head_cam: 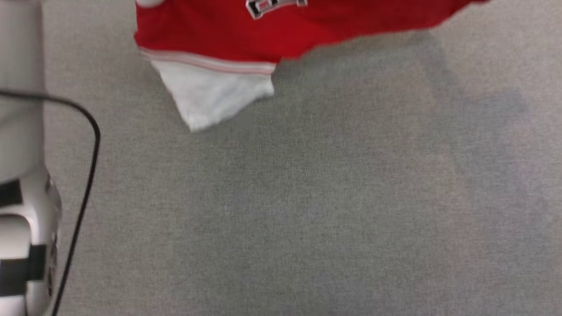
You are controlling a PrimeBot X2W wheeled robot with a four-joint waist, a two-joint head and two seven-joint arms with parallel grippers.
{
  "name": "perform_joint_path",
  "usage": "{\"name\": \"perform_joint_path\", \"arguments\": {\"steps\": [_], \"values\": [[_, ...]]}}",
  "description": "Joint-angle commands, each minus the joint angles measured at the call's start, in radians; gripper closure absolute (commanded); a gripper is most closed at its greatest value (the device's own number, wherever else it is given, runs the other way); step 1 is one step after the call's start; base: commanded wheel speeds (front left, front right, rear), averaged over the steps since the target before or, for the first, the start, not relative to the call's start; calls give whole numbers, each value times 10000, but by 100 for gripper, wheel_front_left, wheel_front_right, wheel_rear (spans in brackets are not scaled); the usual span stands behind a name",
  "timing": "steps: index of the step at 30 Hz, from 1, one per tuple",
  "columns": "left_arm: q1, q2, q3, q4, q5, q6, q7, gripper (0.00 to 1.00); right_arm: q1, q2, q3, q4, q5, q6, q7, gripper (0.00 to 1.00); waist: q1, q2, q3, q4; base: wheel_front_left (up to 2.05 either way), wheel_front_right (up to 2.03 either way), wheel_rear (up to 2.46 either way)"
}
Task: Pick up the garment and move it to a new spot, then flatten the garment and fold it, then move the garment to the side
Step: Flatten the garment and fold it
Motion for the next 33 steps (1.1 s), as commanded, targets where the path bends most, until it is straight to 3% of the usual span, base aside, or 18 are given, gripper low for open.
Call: {"name": "perform_joint_path", "arguments": {"steps": [1, 10, 17, 25, 33], "values": [[-692, -45, -75, 297, 190, -48, -25, 100, -501, 127, -52, 231, -201, -2, -59, 100, -1, 0, 1145, 22, 0, 0, 0], [-4213, -148, -384, 2461, 535, -193, -512, 100, -3398, 681, 112, 1787, -1034, -2, -695, 100, -1, 0, 2571, -57, 0, 0, 0], [-5222, -229, -485, 3515, 570, -219, -1078, 100, -4614, 996, 635, 2851, -966, -2, -1320, 100, -1, 0, 2976, -10, 0, 0, 0], [-3916, -58, -743, 4130, 305, -292, -1768, 100, -3729, 1194, 1808, 3260, -247, -2, -2117, 100, -1, 0, 2880, -58, 0, 0, 0], [-731, 371, -817, 3312, -134, -275, -2273, 100, -1726, 1000, 3406, 2876, 657, -2, -2739, 100, -1, 0, 2012, -24, 0, 0, 0]]}}
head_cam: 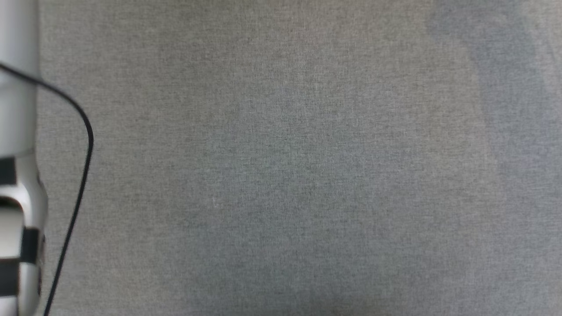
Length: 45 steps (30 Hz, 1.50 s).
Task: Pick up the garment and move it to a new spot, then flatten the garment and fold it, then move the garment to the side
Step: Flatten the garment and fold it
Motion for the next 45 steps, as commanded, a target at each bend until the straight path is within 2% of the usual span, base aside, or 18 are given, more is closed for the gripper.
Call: {"name": "perform_joint_path", "arguments": {"steps": [1, 5, 14, 23, 35, 45], "values": [[721, 96, 38, -240, -125, 53, -107, 100, 483, -119, 261, -108, 192, -4, -145, 100, 0, 0, -520, 60, 0, 0, 0], [2838, 188, 144, -1049, -470, 269, -182, 100, 1674, -336, 995, -376, 693, -4, -381, 100, 0, 0, -1192, 129, 0, 0, 0], [8173, 401, 475, -3044, -1315, 1068, -162, 100, 4509, -862, 2477, -1081, 1601, -4, -625, 100, 0, 0, -2812, 209, 0, 0, 0], [12619, 365, 463, -4315, -2187, 1628, 233, 100, 7174, -1488, 3318, -1668, 2321, -4, -736, 100, 0, 0, -4228, 406, 0, 0, 0], [16166, 340, 152, -4814, -3551, 1601, 1240, 100, 10210, -1974, 3565, -2277, 2731, -4, -708, 100, 0, 0, -5795, 542, 0, 0, 0], [18198, 862, -17, -5405, -4377, 1413, 2167, 100, 11972, -2481, 3290, -3041, 2612, -4, -305, 100, 0, 0, -6388, 591, 0, 0, 0]]}}
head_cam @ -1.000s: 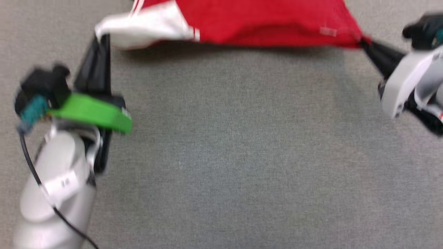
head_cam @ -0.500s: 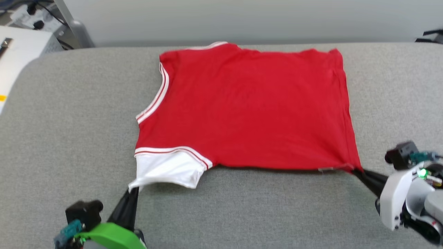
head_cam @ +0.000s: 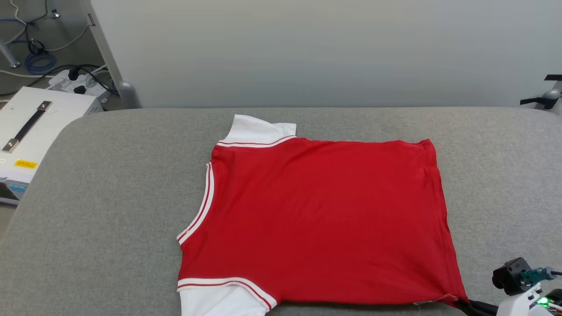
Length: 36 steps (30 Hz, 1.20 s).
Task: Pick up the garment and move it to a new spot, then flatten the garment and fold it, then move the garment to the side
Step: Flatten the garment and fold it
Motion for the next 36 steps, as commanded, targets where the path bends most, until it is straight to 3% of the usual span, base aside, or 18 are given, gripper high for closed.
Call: {"name": "perform_joint_path", "arguments": {"steps": [1, 9, 21, 33, 36], "values": [[152, 138, 53, -102, 17, 27, 5, 100, 208, -106, -159, -124, 15, -6, 64, 100, 2, 0, -109, 40, 0, 0, 0], [-853, 234, -248, -198, 508, -286, -46, 100, 469, -133, -1326, -464, -125, -6, 295, 100, 2, 0, -20, 41, 0, 0, 0], [-4725, 681, -330, 1031, 1461, -1017, -25, 100, -128, 408, -3052, -786, -652, -6, 841, 100, 2, 0, 1053, -356, 0, 0, 0], [-8399, 648, -904, 3436, 1775, -1440, 89, 100, -1775, 1094, -3593, -482, -1119, -6, 1428, 100, 2, 0, 2853, -752, 0, 0, 0], [-9511, 572, -1352, 4747, 1797, -1504, -81, 100, -2626, 1310, -3421, 34, -1306, -6, 1598, 100, 2, 0, 3397, -805, 0, 0, 0]]}}
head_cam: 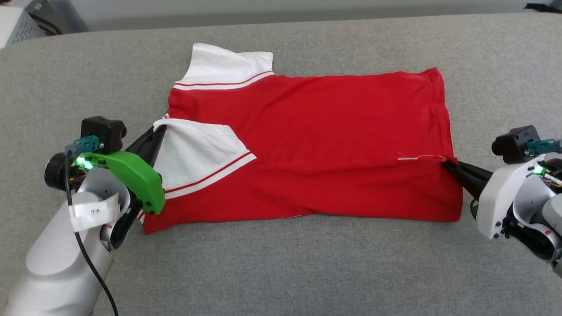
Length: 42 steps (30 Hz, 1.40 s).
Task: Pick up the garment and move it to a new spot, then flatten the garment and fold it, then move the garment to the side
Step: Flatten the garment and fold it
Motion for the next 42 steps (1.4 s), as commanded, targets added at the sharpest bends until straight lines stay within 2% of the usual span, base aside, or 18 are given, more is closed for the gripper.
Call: {"name": "perform_joint_path", "arguments": {"steps": [1, 9, 15, 16, 17, 18, 23, 28, 30, 31, 35, 39, 42], "values": [[-316, -26, -132, 255, 35, -50, -79, 100, -262, 79, 43, 190, -92, -6, 58, 100, -1, 0, 578, -153, 0, 0, 0], [-1090, -173, -1406, 2043, -457, -66, -375, 100, -974, 452, 755, 1302, -325, -6, 132, 100, -1, 0, 1013, -60, 0, 0, 0], [-1303, -320, -2265, 2941, -947, -67, -890, 100, -1059, 642, 1253, 1714, -367, -6, -147, 100, -1, 0, 868, -7, 0, 0, 0], [-1353, -321, -2323, 3069, -1008, -67, -1009, 100, -1050, 652, 1250, 1780, -326, -6, -237, 89, -1, 0, 797, 19, 0, 0, 0], [-1410, -339, -2392, 3206, -1104, -67, -1129, 67, -1027, 654, 1219, 1856, -267, -6, -369, 51, -1, 0, 689, 57, 0, 0, 0], [-1466, -332, -2471, 3296, -1132, -68, -1224, 0, -1006, 633, 1183, 1910, -260, -6, -513, 0, -1, 0, 590, 98, 0, 0, 0], [-1802, -57, -2820, 3467, -1280, -68, -1606, 0, -625, 464, 744, 1905, -198, -6, -1488, 0, -1, 0, -44, 312, 0, 0, 0], [-2057, 504, -3239, 2903, -1794, -68, -1013, 0, 34, 225, 380, 1674, -226, -6, -1877, 0, -1, 0, -638, 513, 0, 0, 0], [-2136, 783, -3459, 2439, -2239, -68, -388, 0, 259, 181, 231, 1570, -322, -6, -1917, 0, -1, 0, -799, 561, 0, 0, 0], [-2314, 1366, -3890, 1519, -2977, -68, 824, 0, 493, 180, -11, 1425, -479, -6, -1869, 0, -1, 0, -963, 582, 0, 0, 0], [-2548, 1993, -4312, 699, -3939, -68, 2532, 0, 644, 238, -325, 1223, -682, -6, -1731, 0, -1, 0, -1063, 550, 0, 0, 0], [-2706, 2265, -4576, 497, -4879, -68, 4427, 0, 742, 342, -597, 1009, -860, -6, -1517, 0, -1, 0, -1075, 449, 0, 0, 0], [-2765, 2333, -4815, 539, -5131, -61, 5438, 0, 784, 419, -747, 850, -999, -6, -1384, 0, -1, 0, -992, 311, 0, 0, 0]]}}
